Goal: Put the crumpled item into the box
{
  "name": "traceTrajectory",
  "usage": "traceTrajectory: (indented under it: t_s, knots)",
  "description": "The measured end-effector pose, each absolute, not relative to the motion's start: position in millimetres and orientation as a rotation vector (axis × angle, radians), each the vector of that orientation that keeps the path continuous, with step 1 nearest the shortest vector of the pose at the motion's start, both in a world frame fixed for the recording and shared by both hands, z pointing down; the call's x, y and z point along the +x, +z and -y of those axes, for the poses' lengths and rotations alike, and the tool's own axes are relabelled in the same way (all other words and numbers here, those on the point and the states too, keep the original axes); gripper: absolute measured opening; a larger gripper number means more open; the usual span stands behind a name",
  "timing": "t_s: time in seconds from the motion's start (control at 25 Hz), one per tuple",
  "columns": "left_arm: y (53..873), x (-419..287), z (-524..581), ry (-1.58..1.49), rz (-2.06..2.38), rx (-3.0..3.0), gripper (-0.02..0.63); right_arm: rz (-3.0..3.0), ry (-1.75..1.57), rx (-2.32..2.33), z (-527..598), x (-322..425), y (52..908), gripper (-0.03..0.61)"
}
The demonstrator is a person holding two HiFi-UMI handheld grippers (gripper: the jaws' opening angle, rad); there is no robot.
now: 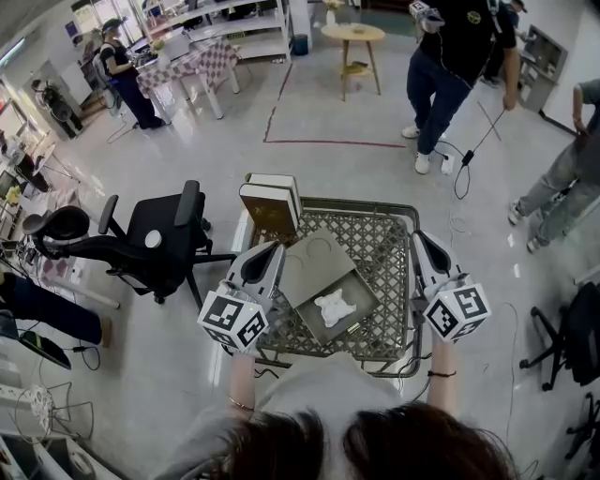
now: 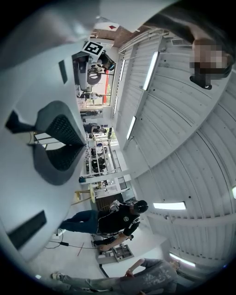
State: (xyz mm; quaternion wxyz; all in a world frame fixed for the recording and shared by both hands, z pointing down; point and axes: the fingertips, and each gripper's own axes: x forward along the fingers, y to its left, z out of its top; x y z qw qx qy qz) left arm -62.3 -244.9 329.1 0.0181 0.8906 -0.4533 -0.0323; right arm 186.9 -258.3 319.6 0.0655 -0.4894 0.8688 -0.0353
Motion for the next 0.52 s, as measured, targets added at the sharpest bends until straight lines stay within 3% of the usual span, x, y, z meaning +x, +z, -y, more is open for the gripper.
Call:
traceTrajectory:
  t_s: [0.52]
  knots:
    - [329.8,-59.2,250.5,-0.090,1.418,2.768,0.017,-2.633,-0.106,-1.481,263.4,188.6,324.8,0.021]
